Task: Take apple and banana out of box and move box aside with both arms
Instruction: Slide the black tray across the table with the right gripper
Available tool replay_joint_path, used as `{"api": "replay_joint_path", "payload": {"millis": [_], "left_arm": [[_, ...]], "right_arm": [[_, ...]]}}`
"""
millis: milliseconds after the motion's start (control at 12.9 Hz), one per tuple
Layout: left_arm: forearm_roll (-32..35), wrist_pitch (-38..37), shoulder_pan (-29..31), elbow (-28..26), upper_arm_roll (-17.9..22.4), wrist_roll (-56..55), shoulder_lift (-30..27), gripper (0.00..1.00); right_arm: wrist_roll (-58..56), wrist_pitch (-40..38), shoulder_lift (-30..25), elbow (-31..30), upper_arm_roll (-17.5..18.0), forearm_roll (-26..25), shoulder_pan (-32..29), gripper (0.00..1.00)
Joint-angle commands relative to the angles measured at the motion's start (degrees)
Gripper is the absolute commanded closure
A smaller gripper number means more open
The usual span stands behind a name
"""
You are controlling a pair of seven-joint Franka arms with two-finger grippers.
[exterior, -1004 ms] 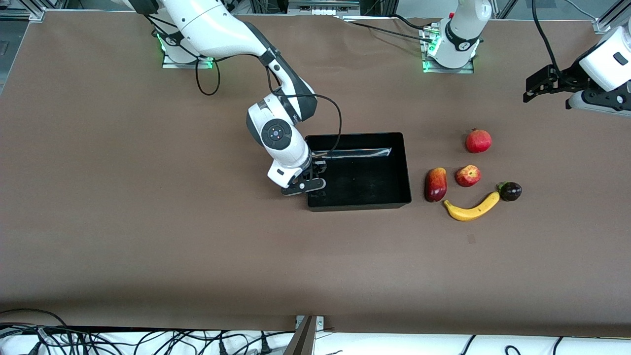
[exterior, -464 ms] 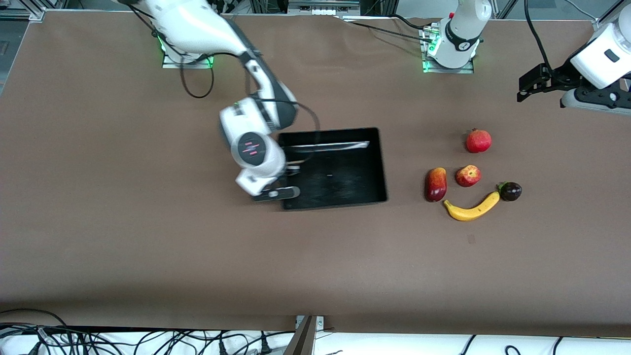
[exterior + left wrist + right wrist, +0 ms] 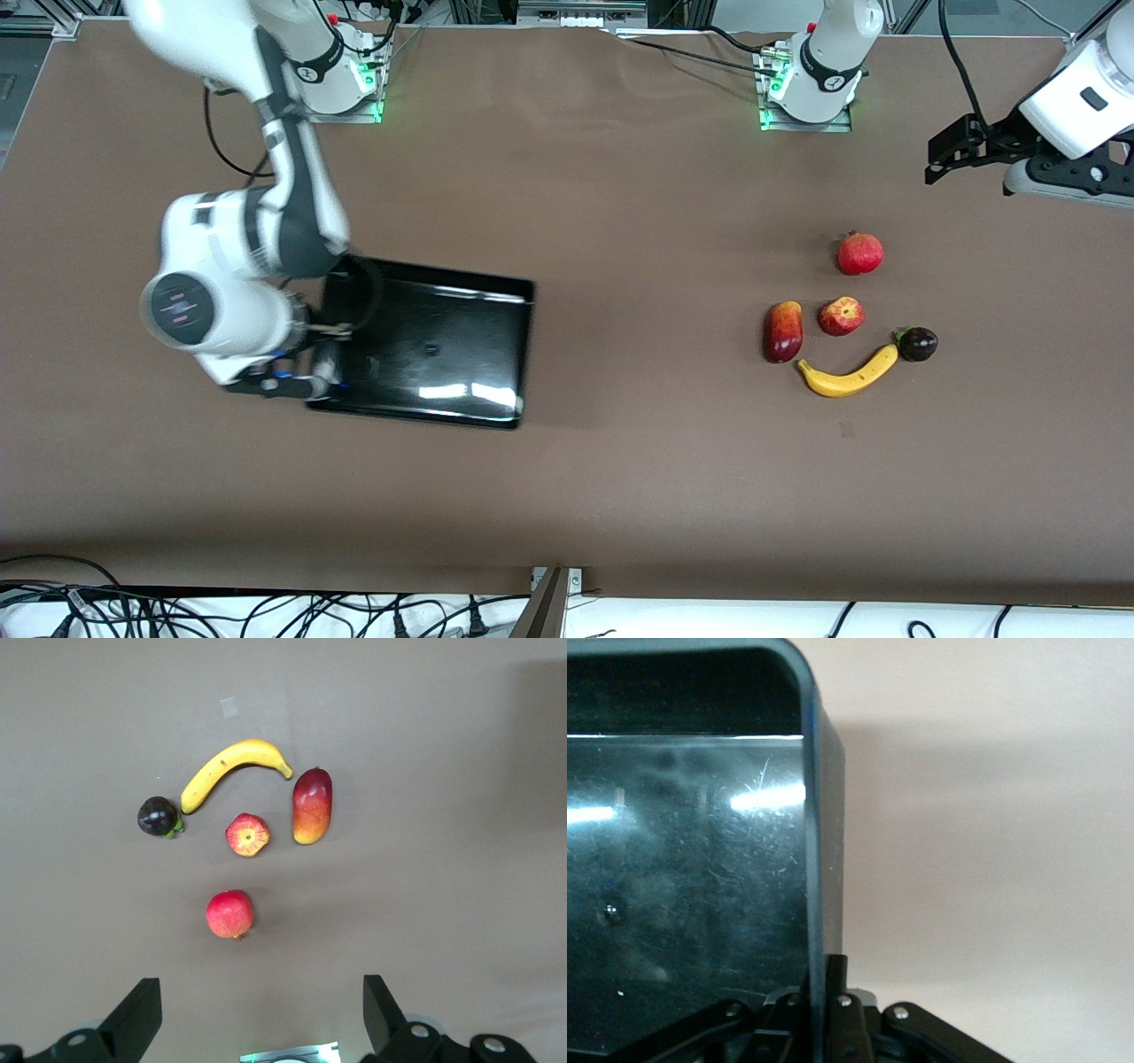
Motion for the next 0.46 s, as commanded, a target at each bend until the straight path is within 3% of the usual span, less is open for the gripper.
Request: {"api": "replay_joint_path", "payload": {"millis": [0, 232, 309, 386], "left_arm": [[0.9, -0.9, -0.4, 2.0, -1.1, -0.8, 1.0, 0.00], [1.6, -0.6, -0.4, 2.0, -1.1, -0.7, 1.2, 0.00], [2.8, -0.4, -0.4, 2.0, -1.3, -0.8, 1.2, 0.00], [3.7, -0.4, -0.4, 2.0, -1.6, -0.8, 1.4, 0.00]], "right_arm": [[-11.3, 2.5, -0.7, -4.6, 0.5, 1.0, -6.5, 1.00], [-18.5, 11.9, -3.0, -14.7, -0.4, 1.1, -7.6, 1.00], [-18.8, 12.0, -3.8, -15.7, -0.6, 1.1, -7.5, 0.91], [-19.0, 11.6, -4.7, -16.2, -1.7, 1.0, -7.5, 0.30]]}}
